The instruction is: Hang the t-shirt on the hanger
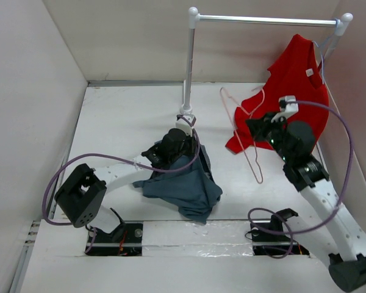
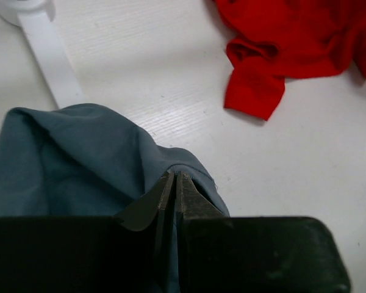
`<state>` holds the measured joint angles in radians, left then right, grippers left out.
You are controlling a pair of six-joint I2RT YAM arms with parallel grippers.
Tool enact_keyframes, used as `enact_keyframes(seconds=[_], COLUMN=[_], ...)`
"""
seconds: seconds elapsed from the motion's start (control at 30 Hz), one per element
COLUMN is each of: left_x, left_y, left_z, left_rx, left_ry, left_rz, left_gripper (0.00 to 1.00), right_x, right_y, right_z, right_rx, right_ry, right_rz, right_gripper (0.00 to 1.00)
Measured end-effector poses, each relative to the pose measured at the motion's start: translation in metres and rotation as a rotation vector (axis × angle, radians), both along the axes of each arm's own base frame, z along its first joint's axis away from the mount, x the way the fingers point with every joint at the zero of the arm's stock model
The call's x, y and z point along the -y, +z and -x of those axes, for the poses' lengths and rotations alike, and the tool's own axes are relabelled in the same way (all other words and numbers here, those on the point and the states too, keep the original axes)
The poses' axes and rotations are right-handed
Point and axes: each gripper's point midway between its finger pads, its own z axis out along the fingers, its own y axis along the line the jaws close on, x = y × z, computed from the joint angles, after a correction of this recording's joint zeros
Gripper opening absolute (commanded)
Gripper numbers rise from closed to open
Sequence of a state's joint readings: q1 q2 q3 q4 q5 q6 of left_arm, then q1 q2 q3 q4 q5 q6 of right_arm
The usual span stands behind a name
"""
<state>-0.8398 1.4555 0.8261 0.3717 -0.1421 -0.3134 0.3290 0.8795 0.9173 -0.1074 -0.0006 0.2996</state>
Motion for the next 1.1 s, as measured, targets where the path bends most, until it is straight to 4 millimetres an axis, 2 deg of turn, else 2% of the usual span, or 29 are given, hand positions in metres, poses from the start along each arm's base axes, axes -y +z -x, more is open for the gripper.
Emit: enact_keyframes(seconds=[0.13,0.27,0.37,0.47,0.63,0.77,1.0,1.1], left_x=[-0.011,-0.009,-0.005,-0.002,0.001,0.001,-0.001,0.000], left_y=[0.003,0.005,0.008,0.011,0.015,0.016,0.020,0.020], left_z=[-0.018,-0.037,-0.045,-0.048,-0.048,-0.046,-0.043,-0.042], left_rx=[-0.017,-0.024,-0.023,-0.021,-0.020,-0.024,-0.019,-0.024], left_ry=[0.052,0.074,0.077,0.074,0.065,0.058,0.057,0.047], left_rz=[0.026,0.041,0.045,0.049,0.056,0.058,0.064,0.065], left_gripper=[0.00,0.00,0.00,0.00,0.00,0.00,0.00,0.00], right_x=[-0.024,-0.042,-0.053,-0.060,-0.066,-0.060,-0.046,-0.046], right_y=[-0.026,-0.050,-0.058,-0.060,-0.069,-0.076,-0.075,-0.075], right_z=[0.056,0.102,0.130,0.150,0.158,0.153,0.153,0.152], right_rx=[-0.056,-0.153,-0.210,-0.243,-0.292,-0.309,-0.293,-0.296], right_ry=[0.156,0.275,0.353,0.406,0.417,0.368,0.309,0.308], right_rz=[-0.041,-0.068,-0.086,-0.108,-0.103,-0.089,-0.090,-0.089], right_gripper=[0.00,0.00,0.00,0.00,0.00,0.00,0.00,0.00])
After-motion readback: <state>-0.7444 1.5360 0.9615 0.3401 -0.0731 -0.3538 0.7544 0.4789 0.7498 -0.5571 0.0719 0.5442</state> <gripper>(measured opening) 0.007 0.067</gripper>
